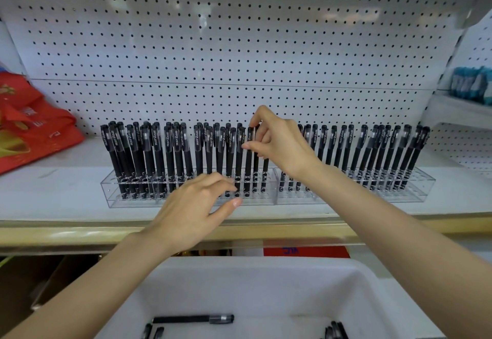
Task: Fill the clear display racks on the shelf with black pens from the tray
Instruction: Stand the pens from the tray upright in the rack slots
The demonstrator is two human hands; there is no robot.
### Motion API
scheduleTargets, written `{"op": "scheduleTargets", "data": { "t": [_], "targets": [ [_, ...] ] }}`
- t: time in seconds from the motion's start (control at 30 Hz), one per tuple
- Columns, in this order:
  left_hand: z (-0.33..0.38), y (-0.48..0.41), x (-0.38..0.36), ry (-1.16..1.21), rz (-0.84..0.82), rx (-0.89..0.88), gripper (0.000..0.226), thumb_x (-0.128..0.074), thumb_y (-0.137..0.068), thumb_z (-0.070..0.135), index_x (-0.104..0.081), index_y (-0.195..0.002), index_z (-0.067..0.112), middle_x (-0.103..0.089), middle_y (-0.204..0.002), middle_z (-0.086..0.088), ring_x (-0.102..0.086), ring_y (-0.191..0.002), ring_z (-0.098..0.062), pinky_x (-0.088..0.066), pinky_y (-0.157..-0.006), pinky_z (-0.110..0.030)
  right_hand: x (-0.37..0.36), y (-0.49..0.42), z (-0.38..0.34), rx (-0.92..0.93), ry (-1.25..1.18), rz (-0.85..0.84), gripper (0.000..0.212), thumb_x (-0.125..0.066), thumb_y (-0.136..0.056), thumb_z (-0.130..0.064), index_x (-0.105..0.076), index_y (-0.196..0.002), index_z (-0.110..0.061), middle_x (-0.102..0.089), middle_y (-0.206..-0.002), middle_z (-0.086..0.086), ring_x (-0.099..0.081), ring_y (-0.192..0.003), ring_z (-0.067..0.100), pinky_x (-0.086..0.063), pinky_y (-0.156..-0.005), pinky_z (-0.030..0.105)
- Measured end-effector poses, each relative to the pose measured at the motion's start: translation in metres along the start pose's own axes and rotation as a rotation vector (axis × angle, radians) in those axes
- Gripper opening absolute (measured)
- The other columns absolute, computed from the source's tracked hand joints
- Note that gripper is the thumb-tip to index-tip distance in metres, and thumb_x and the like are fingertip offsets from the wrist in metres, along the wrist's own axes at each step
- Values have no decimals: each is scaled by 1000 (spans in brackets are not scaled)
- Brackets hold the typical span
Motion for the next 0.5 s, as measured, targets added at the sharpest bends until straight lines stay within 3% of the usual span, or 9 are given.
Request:
{"op": "scheduleTargets", "data": {
  "t": [0.3, 0.5],
  "targets": [
    [0, -1, 0, 9, -36, -40, 81, -9, -81, 76, -56, -127, 30, -46, -133, 22, -42, -123, 1, -34, -97, -20, 6, 2, 2, -3, 24, -47, 39, -74, -83, -24, -52, -114, -16, -63, -78, 3, -65, -71, 19, -56, -75, 41],
    [-1, 10, -1, 4, -30, -78, 67, -17, -89, 64, -57, -127, 28, -43, -141, 15, -41, -128, -4, -37, -108, -32, 15, 18, -7, 2, 13, -46, 39, -72, -85, -19, -53, -120, -19, -64, -76, -1, -64, -65, 10, -57, -74, 36]
  ]
}}
Point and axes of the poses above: each hand's wrist, its own y-axis away from the middle knuckle, its own x-axis out of the back of the hand, z = x × y, the point moved 3 cm from there along -y, towards the middle knuckle
